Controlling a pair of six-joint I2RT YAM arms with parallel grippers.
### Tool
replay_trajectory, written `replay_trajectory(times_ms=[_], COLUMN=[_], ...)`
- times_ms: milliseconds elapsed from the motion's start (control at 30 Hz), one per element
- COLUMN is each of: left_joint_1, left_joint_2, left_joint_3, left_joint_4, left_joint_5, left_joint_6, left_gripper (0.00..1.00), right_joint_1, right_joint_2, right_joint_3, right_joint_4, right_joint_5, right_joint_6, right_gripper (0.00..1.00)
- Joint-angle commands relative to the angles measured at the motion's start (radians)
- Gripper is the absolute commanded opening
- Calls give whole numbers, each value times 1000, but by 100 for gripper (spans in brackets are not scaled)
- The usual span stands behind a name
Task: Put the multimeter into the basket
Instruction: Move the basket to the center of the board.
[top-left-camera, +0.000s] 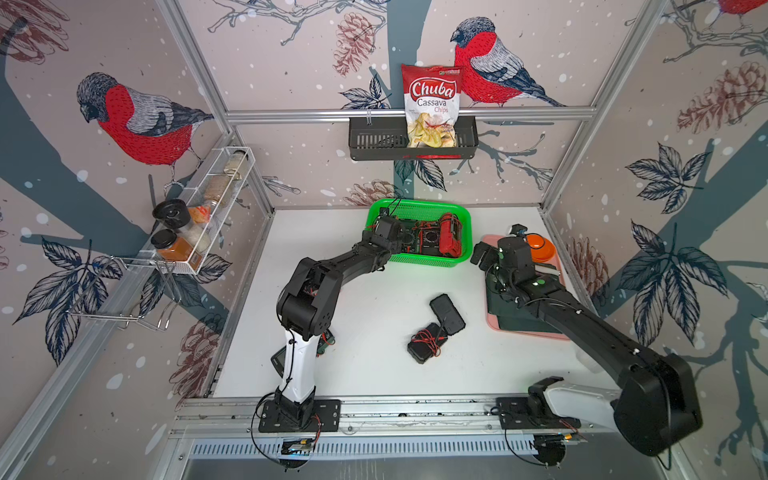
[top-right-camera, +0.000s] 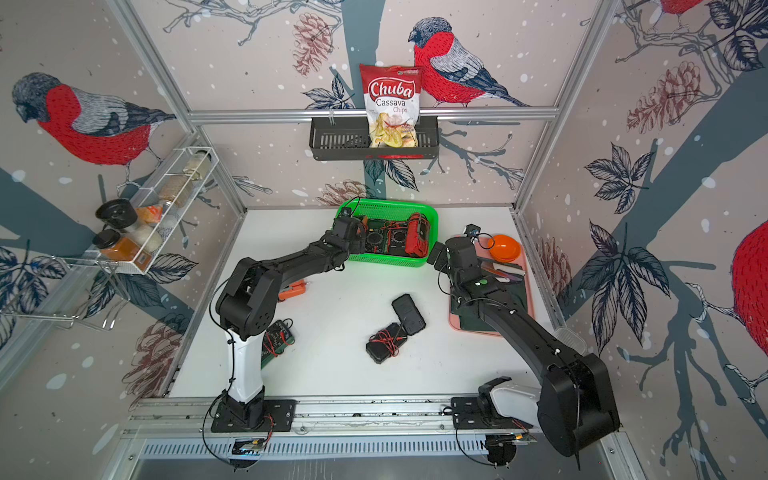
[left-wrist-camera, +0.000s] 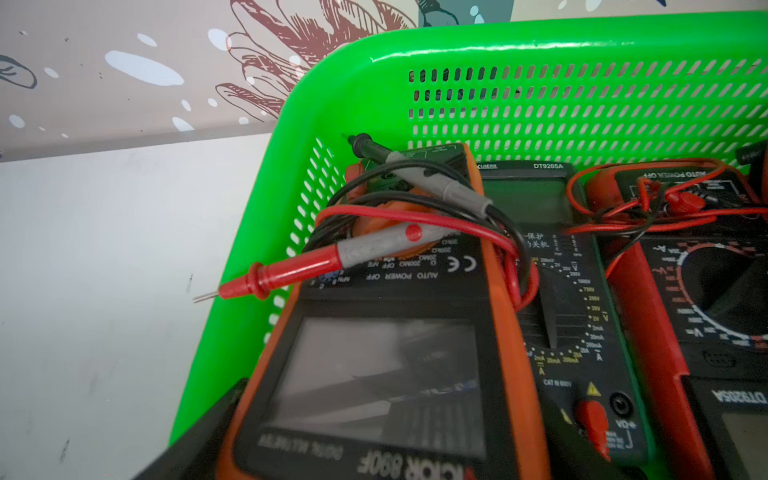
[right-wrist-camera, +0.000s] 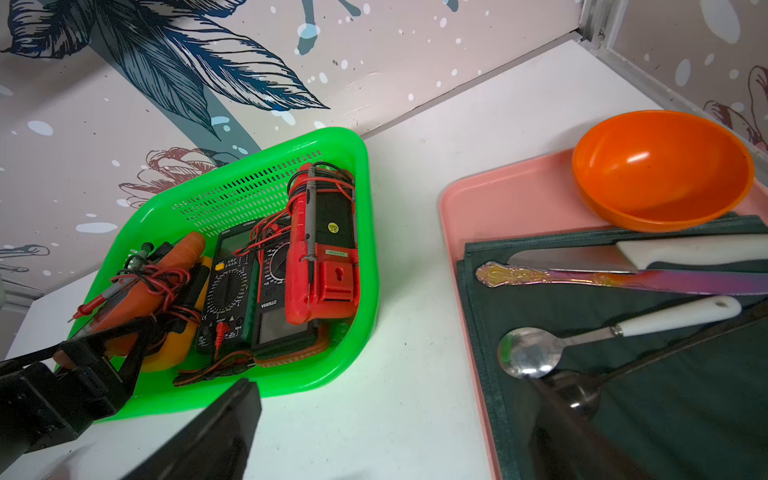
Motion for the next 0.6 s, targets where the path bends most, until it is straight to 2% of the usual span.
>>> replay_trajectory(times_ms=[0,67,100,567], left_joint_1=[-10,-12,-15,-31], left_joint_2=[11,28,33,3], left_joint_3=[13,44,57,136], left_joint_4=[-58,-88,-99,-195], left_joint_5=[-20,-14,-13,5], left_joint_6=[-6,-14,-16,-57], left_gripper=[77,96,97,97], right_joint_1=[0,0,0,2], right_joint_2=[12,17,17,51], right_joint_3=[12,17,19,33], right_joint_4=[20,18,18,11], right_joint_5=[-17,-26,-30,-42], right_joint_6=[7,5,2,-17], right_gripper=[100,100,100,100])
